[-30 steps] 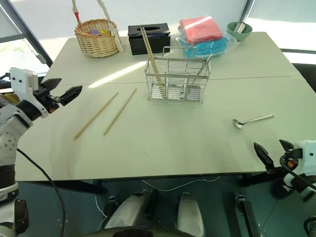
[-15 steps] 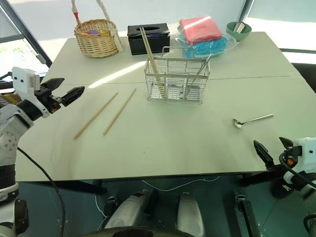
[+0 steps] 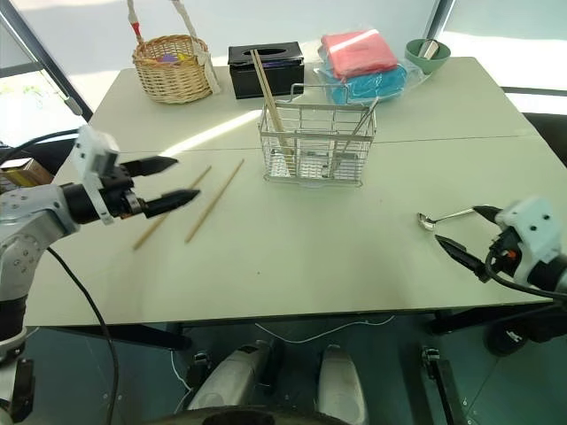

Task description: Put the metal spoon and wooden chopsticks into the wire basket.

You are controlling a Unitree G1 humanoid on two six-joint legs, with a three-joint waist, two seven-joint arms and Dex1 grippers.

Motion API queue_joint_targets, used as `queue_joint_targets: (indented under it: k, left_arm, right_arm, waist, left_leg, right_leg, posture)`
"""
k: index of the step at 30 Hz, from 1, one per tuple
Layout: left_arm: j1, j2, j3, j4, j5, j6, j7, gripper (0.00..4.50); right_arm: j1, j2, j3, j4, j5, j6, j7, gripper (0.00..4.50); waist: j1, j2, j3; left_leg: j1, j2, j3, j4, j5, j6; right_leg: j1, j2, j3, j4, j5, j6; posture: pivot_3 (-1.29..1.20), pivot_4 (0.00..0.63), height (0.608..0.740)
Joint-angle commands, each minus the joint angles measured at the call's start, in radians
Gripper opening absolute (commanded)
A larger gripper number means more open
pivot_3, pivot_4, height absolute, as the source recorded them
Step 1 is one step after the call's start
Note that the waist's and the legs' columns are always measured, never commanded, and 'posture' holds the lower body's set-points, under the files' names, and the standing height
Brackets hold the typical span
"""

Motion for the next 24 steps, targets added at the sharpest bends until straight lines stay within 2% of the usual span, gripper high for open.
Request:
queue_joint_targets:
  k: [1, 6, 13, 18, 24]
  left_arm:
    - [-0.059, 0.009, -0.05, -0.017, 0.01, -0.039, -0.064, 4.5]
    - [-0.102, -0.014, -0.076, -0.002, 0.025, -0.065, -0.073, 4.5]
    - [-0.079, -0.029, -0.076, -0.044, 0.012, -0.055, -0.059, 4.5]
    - [-0.067, -0.038, -0.072, -0.069, 0.007, -0.047, -0.044, 4.5]
    - [-0.054, -0.052, -0.057, -0.099, -0.01, -0.031, -0.006, 4.5]
  right_arm:
    - [-0.106, -0.112, 0.088, 0.108, -0.047, -0.118, 0.162, 4.49]
    - [-0.335, -0.203, 0.284, 0.358, -0.183, -0.324, 0.297, 4.49]
    - [-0.556, -0.214, 0.487, 0.644, -0.363, -0.62, 0.426, 4.49]
    - [-0.721, -0.162, 0.577, 0.799, -0.432, -0.731, 0.453, 4.49]
    - [-0.75, -0.17, 0.607, 0.854, -0.477, -0.822, 0.439, 4.49]
  waist:
    - [0.0, 0.0, 0.0]
    - [-0.001, 0.0, 0.0]
    - [-0.007, 0.002, 0.002]
    - [-0.022, 0.005, 0.004]
    - [-0.02, 0.006, 0.005]
  left_leg:
    - [0.0, 0.002, 0.001, 0.001, 0.0, 0.0]
    - [-0.001, 0.003, 0.003, 0.003, 0.0, 0.0]
    - [-0.002, 0.003, 0.003, 0.007, -0.004, 0.006]
    - [-0.002, 0.003, 0.004, 0.01, -0.004, 0.006]
    - [-0.002, 0.003, 0.004, 0.01, -0.004, 0.006]
  right_leg:
    - [0.001, 0.0, -0.001, 0.0, 0.0, 0.0]
    - [0.002, -0.001, -0.002, -0.001, 0.0, 0.0]
    - [0.002, 0.001, -0.002, -0.002, 0.0, 0.001]
    - [0.003, 0.001, -0.002, 0.001, 0.001, 0.002]
    - [0.002, 0.001, -0.002, 0.001, 0.001, 0.002]
  posture:
    - [0.0, 0.15, 0.725]
    - [0.0, 0.15, 0.725]
    - [0.0, 0.15, 0.725]
    - [0.0, 0.15, 0.725]
    - [0.0, 0.15, 0.725]
